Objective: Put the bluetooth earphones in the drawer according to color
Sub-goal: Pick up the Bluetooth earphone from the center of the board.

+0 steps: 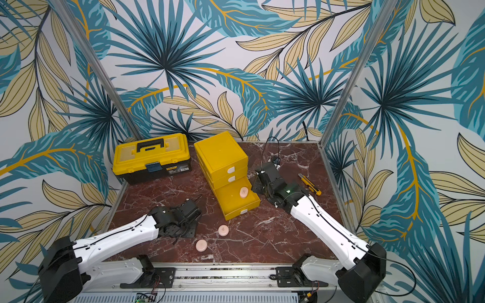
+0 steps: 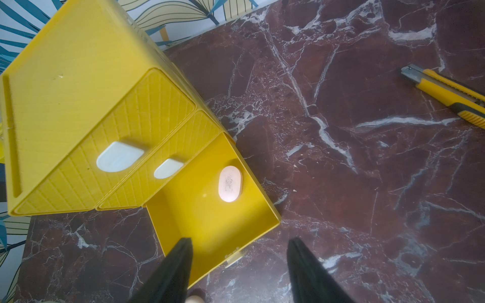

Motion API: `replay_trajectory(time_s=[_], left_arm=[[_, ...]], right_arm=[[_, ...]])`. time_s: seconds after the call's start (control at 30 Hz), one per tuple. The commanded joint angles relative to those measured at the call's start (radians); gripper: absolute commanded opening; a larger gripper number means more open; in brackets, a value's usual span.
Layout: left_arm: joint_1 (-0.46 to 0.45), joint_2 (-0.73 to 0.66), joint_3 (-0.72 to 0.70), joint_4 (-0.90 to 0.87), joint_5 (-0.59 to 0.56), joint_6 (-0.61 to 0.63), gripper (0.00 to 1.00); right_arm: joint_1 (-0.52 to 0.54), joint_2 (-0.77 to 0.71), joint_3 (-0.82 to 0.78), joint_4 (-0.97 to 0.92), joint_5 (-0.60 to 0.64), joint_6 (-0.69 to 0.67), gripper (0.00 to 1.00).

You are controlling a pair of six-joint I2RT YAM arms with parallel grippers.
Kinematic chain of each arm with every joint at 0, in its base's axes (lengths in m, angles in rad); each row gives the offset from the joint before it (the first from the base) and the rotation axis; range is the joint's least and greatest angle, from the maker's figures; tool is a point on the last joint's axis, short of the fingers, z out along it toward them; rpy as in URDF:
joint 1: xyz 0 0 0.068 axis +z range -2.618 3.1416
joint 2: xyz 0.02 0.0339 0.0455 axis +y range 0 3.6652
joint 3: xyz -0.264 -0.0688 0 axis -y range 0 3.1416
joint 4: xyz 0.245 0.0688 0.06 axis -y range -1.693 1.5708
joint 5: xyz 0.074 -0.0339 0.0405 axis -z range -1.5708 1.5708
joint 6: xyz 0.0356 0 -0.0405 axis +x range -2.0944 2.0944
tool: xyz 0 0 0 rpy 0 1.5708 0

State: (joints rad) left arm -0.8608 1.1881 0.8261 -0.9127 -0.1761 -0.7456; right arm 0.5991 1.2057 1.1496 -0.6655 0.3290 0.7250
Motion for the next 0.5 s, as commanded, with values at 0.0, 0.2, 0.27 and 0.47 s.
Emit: replay_trajectory(time_s=[0.0, 0.2, 0.27, 0.47], left_arm=[[-0.047, 0.034, 0.146, 0.004, -0.071, 0.078, 0.38], [-0.070, 0.206, 0.307, 0.140, -0.075, 0.177, 0.38], [-0.073, 0.269, 0.354, 0.179, -0.070, 0.200, 0.38], [-0.074, 0.458, 0.483, 0.237, -0.076, 0.242, 0.37]], right_arm=[[-0.001, -0.058, -0.032, -0.027, 0.044, 0.001, 0.63], [-0.002, -0.145, -0.064, -0.043, 0.096, 0.020, 0.64], [-0.002, -0.170, -0.072, -0.048, 0.110, 0.022, 0.64], [-0.001, -0.209, -0.080, -0.064, 0.132, 0.026, 0.64]])
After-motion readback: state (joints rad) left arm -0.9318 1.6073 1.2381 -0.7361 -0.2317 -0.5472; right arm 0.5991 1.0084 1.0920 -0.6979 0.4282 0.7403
